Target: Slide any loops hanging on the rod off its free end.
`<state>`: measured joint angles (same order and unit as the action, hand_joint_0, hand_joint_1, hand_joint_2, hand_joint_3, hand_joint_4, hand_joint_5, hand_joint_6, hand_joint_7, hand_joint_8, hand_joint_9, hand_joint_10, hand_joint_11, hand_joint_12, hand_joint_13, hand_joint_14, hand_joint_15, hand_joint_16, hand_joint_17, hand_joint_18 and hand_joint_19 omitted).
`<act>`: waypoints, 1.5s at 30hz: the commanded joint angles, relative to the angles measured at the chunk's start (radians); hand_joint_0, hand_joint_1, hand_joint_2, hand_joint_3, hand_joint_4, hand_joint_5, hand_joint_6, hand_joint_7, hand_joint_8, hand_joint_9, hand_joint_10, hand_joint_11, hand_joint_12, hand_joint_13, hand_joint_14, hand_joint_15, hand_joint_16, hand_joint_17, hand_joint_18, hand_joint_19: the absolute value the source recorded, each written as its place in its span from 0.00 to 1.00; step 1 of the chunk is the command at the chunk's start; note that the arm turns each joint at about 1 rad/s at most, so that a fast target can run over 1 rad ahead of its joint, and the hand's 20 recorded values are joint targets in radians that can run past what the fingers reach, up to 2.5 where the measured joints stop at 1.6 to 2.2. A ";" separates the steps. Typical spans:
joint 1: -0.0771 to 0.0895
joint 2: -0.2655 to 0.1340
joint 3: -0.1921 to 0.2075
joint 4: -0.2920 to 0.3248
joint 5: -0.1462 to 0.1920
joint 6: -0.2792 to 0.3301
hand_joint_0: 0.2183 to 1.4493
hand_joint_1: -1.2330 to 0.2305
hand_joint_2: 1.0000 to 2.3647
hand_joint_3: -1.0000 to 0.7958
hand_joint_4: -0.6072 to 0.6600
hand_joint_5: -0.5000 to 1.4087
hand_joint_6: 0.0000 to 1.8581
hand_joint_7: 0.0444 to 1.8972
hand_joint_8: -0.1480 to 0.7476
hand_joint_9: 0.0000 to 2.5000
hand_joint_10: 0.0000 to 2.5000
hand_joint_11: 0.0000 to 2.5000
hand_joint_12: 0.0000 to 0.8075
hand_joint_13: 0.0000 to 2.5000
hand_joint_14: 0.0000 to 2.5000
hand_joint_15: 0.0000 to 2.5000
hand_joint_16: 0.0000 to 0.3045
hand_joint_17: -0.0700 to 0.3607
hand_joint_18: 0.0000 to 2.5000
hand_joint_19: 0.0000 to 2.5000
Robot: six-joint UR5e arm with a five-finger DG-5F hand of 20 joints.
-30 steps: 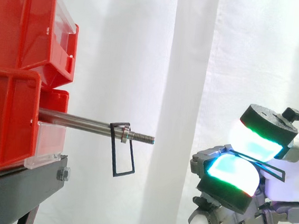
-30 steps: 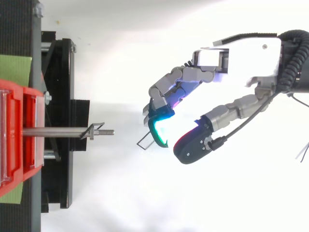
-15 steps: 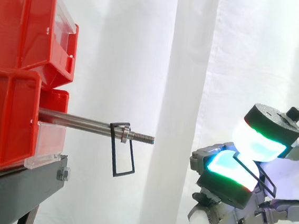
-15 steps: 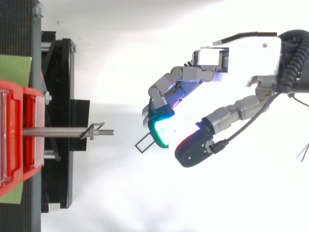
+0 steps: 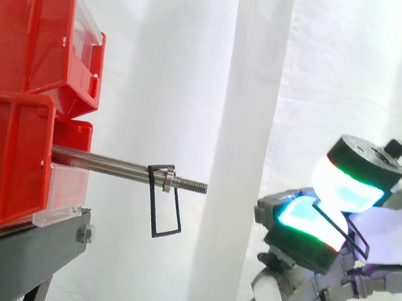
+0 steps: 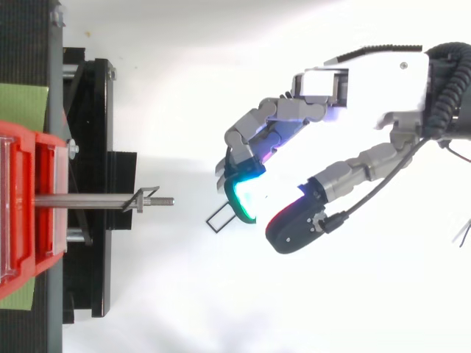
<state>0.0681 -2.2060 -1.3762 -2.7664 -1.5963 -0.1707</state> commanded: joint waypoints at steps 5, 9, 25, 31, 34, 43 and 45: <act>-0.008 0.005 0.017 -0.062 -0.005 -0.006 0.30 0.34 0.01 0.37 0.50 0.16 0.46 0.69 0.44 0.30 0.00 0.04 0.29 0.24 0.00 0.00 0.11 0.34 0.19 0.02; -0.005 0.005 0.017 -0.067 -0.002 -0.007 0.29 0.37 0.01 0.35 0.52 0.16 0.46 0.70 0.44 0.30 0.00 0.04 0.30 0.24 0.00 0.00 0.11 0.34 0.19 0.02; -0.013 0.005 0.017 -0.068 -0.005 0.000 0.30 0.39 0.01 0.43 0.48 0.16 0.46 0.70 0.46 0.31 0.00 0.05 0.30 0.25 0.00 0.00 0.11 0.34 0.20 0.03; -0.011 0.005 0.017 -0.068 -0.004 -0.006 0.30 0.37 0.02 0.45 0.44 0.17 0.47 0.70 0.45 0.31 0.00 0.05 0.30 0.25 0.00 0.00 0.11 0.34 0.20 0.03; -0.011 0.005 0.017 -0.071 -0.007 -0.010 0.30 0.37 0.02 0.45 0.44 0.17 0.47 0.70 0.45 0.31 0.00 0.05 0.30 0.25 0.00 0.00 0.11 0.34 0.20 0.02; -0.007 0.005 0.017 -0.068 -0.004 -0.038 0.30 0.37 0.02 0.45 0.43 0.17 0.47 0.69 0.45 0.31 0.00 0.05 0.29 0.25 0.00 0.00 0.11 0.34 0.20 0.02; -0.005 0.005 0.017 -0.068 -0.004 -0.046 0.30 0.38 0.02 0.45 0.44 0.17 0.47 0.69 0.46 0.32 0.00 0.06 0.29 0.26 0.00 0.00 0.11 0.34 0.20 0.03</act>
<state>0.0615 -2.2012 -1.3590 -2.8357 -1.6005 -0.2051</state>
